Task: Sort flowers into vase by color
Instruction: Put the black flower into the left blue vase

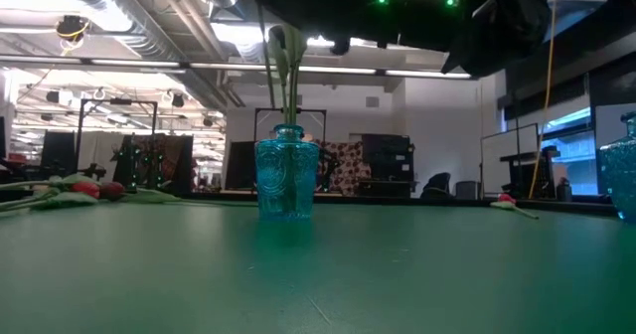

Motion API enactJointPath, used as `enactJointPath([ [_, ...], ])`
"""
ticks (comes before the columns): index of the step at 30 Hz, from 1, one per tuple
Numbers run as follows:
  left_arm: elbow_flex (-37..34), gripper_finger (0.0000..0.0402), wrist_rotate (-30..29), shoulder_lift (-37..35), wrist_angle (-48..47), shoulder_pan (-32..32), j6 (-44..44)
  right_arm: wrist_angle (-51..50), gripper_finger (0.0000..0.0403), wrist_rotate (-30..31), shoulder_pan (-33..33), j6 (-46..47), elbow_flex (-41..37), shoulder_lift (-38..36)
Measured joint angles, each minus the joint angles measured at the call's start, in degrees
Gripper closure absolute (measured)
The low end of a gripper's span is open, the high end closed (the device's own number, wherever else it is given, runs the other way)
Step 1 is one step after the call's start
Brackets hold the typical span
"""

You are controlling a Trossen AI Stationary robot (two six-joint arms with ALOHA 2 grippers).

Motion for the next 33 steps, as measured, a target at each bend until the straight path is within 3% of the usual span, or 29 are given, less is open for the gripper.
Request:
enactJointPath([
  [8,-0.3,0.04,3.8,0.0,1.5,0.9,-1.1,-10.5,0.021,18.1,8.2,-2.3,0.0,-6.8],
  [11,-2.0,0.04,1.3,0.0,1.6,1.7,-2.6,-16.3,0.0189,23.7,11.3,-2.3,0.0,-9.9],
  [16,-5.8,0.0401,4.4,0.5,10.7,3.4,-4.1,-20.7,0.0181,33.0,15.3,-3.6,0.0,-12.6],
  [20,-6.5,0.0401,4.5,0.4,14.9,3.4,-1.2,-19.7,0.018,34.4,16.1,-3.8,0.0,-12.8],
  [33,-6.5,0.0401,8.5,1.0,6.8,7.2,-9.1,-19.6,0.018,35.0,15.9,-2.6,0.0,-12.8],
])
